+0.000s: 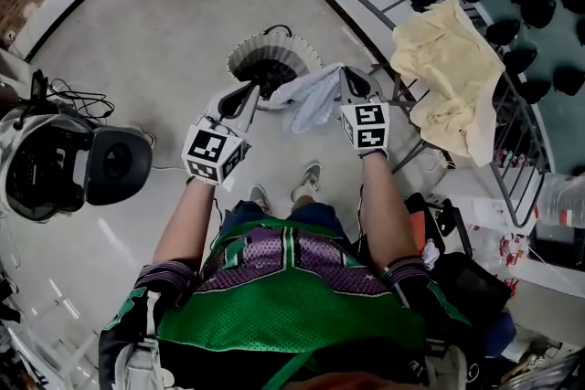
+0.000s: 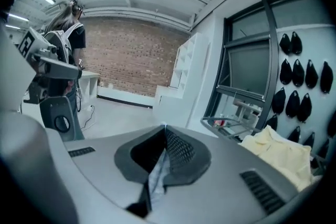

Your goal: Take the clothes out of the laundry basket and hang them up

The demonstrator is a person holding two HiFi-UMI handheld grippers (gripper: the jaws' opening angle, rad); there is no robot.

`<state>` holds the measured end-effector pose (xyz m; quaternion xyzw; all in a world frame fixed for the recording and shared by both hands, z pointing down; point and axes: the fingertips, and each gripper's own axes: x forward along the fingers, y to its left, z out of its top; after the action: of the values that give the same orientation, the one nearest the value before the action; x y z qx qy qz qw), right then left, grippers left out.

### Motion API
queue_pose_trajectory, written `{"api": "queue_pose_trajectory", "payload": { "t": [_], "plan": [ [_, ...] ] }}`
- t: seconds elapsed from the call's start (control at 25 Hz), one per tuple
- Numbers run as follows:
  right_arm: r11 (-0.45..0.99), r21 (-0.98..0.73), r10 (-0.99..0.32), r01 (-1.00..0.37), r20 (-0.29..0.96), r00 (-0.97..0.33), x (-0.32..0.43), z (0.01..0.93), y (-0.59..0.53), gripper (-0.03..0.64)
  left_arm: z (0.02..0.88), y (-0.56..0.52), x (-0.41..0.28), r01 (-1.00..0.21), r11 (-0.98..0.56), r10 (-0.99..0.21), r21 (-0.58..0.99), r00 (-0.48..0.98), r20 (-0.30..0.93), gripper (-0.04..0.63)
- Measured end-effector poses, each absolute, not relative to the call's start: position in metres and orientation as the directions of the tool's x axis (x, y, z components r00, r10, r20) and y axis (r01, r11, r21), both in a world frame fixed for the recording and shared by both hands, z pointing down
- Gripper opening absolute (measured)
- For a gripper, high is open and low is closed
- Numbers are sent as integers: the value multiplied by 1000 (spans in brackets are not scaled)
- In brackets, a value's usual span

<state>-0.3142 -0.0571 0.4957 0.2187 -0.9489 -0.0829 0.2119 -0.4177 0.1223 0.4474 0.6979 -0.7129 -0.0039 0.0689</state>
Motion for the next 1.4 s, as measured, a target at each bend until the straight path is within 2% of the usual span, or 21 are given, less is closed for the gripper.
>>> {"api": "queue_pose_trajectory", "payload": {
  "t": [0.2, 0.56, 0.84, 0.92, 1.08, 1.4],
  "plan": [
    [880, 282, -460, -383, 301, -835, -315, 434, -55, 5, 444, 116, -415, -992, -20, -997, 124, 29, 69, 21],
    [854, 266, -487, -447, 108, -866, -302, 308, -80, 5, 434, 74, -401, -990, -70, -996, 124, 76, 45, 21],
    [866, 256, -437, -430, -30, -899, -255, 217, -62, 5, 430, 72, -341, -990, -93, -995, 110, 97, 31, 23],
    [871, 249, -424, -424, -58, -904, -240, 197, -61, 5, 427, 69, -313, -987, -130, -990, 96, 134, 34, 55],
    [873, 246, -408, -422, -106, -907, -226, 169, -67, 5, 442, 52, -281, -979, -198, -977, 52, 201, 72, 121],
    [863, 244, -404, -443, -193, -894, -191, 106, -52, 5, 468, 25, -232, -966, -251, -944, -65, 230, 238, 127]
  ]
}}
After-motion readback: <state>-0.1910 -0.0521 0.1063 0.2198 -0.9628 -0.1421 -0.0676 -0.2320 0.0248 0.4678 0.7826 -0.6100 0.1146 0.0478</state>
